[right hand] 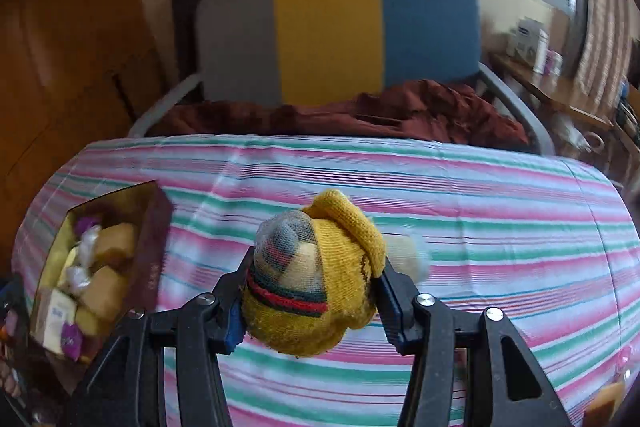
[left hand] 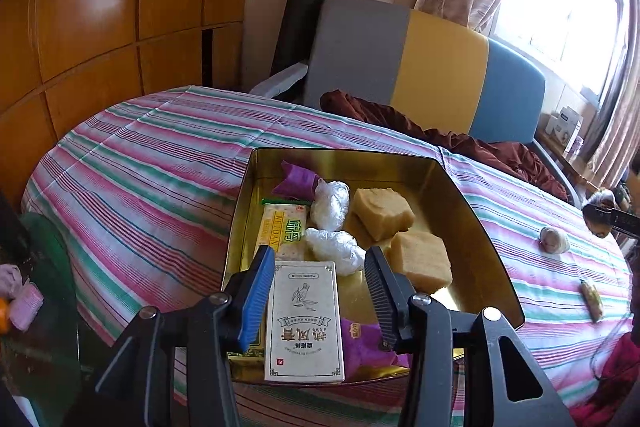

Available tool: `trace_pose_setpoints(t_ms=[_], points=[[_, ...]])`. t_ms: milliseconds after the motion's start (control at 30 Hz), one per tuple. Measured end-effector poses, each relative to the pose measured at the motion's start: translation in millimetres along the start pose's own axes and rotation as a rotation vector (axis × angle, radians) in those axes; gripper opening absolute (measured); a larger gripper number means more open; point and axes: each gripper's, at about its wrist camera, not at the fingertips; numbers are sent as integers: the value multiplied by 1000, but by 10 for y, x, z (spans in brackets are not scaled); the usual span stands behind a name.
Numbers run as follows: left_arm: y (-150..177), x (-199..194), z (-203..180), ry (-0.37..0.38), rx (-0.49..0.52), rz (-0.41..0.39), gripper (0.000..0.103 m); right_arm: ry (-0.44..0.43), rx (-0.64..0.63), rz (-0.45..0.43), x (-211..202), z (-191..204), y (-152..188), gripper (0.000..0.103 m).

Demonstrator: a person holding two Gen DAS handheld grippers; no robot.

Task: Organize objects
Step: 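Carry the yellow plush toy into the gold tray and open the right tool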

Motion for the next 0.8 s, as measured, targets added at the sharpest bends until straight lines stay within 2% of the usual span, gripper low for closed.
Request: trace_pose_setpoints(t_ms=[67, 200, 300, 400, 567, 800], points=[[-4, -16, 9, 4, 0, -4, 48, -70, -86, -16, -40, 469, -67, 54], [-34, -75, 70, 5, -6, -26, 53, -231, -191, 13, 39, 1324, -101, 55], [-37, -120, 135, 1, -11, -40, 53, -292, -254, 71, 206, 1831, -31, 59], [-30, -135, 203, -7, -21, -42, 56, -337, -292, 158, 419, 2172, 71, 61], [-6, -115, 269, -11, -36, -34, 61, -344, -298, 229, 632, 2409, 191, 70], [29, -159, 210, -21, 0, -63, 69, -350, -248, 195, 548, 2367, 200, 72]])
Point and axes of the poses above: each gripper's, at about its wrist camera, not at the fingertips, and x roughly the way its jaws point, z to its left, y to its underside, and after that the axes turned 12 degrees about -x, right-handed
